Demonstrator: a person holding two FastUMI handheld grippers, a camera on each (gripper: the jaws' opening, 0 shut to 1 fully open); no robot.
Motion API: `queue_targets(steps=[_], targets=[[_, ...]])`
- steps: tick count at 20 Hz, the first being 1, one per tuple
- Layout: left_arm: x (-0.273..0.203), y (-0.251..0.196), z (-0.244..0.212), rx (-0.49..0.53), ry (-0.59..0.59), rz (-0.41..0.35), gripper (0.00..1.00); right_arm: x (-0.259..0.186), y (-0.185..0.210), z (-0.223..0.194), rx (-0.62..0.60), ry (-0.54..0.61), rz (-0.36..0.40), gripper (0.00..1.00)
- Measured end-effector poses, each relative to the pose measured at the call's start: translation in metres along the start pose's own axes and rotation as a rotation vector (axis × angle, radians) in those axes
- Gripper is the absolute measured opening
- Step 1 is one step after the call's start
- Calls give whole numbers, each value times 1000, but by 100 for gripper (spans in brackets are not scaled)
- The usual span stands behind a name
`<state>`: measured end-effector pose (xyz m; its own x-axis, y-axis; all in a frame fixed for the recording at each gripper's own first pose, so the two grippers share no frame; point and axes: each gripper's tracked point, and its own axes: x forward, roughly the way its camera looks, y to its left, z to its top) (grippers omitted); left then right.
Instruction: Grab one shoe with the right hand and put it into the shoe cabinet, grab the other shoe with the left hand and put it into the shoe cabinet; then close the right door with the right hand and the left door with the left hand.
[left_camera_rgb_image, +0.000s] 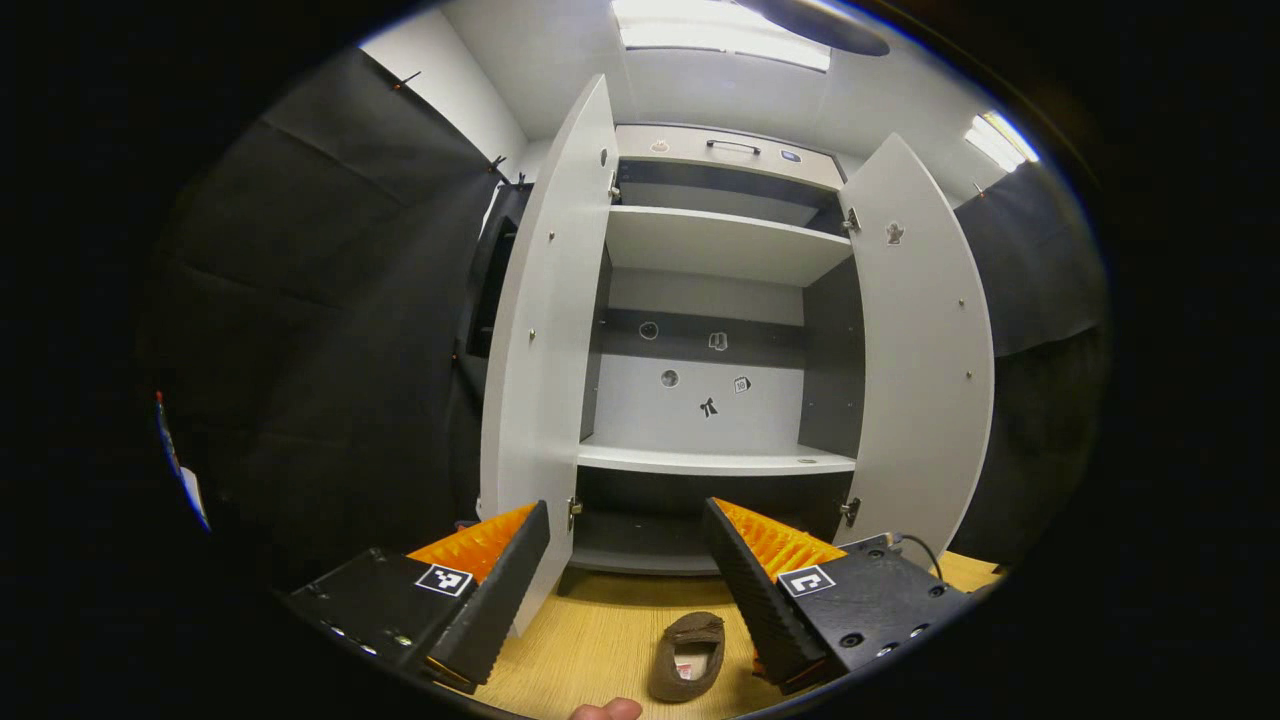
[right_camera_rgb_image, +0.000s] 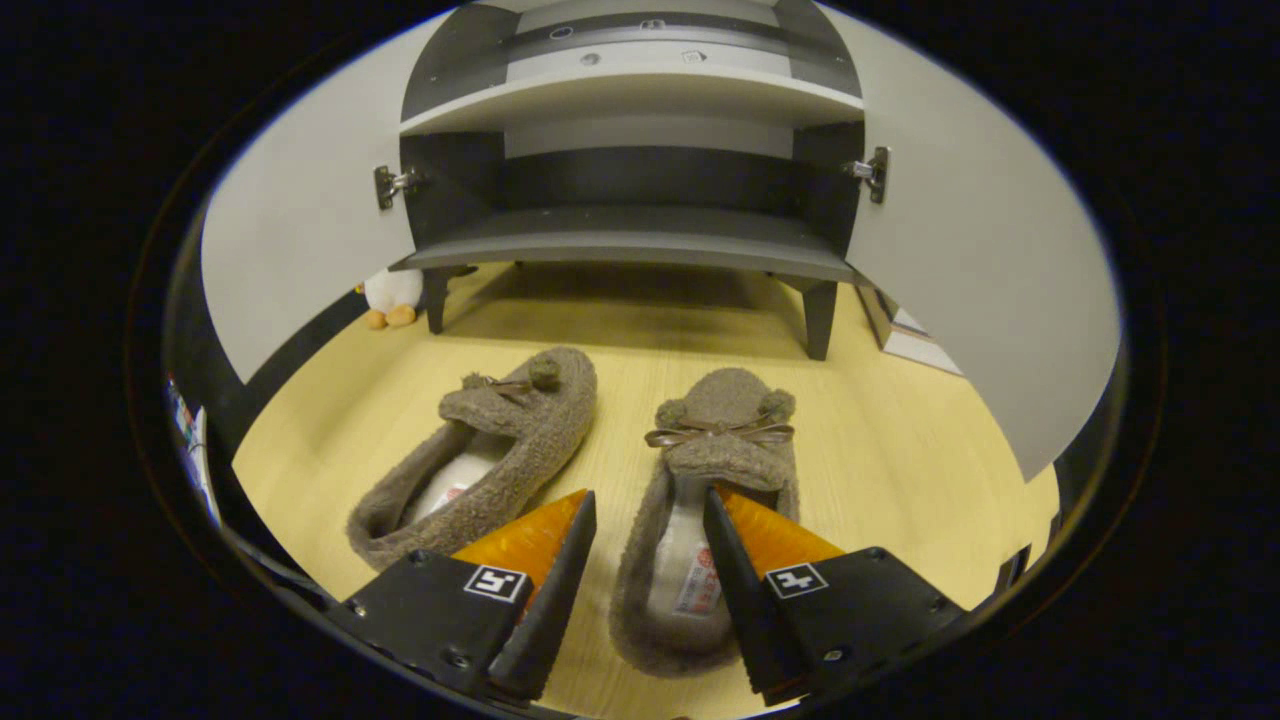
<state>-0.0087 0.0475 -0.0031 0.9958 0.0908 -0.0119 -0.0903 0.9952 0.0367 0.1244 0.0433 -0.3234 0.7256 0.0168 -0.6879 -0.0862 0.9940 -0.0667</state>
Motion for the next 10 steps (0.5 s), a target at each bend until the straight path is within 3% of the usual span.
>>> queue_targets(steps=[4,7,10], targets=[[-2,2,1,-2,0,1,95,22,-7,1,-19,11,-65,60],[-1,7,-1,19,4,3,95,29,-11,1,-37,-15,-105,37],[0,8,-5,12,18,4,95,30,-16,3,-118,-49,-130,36]])
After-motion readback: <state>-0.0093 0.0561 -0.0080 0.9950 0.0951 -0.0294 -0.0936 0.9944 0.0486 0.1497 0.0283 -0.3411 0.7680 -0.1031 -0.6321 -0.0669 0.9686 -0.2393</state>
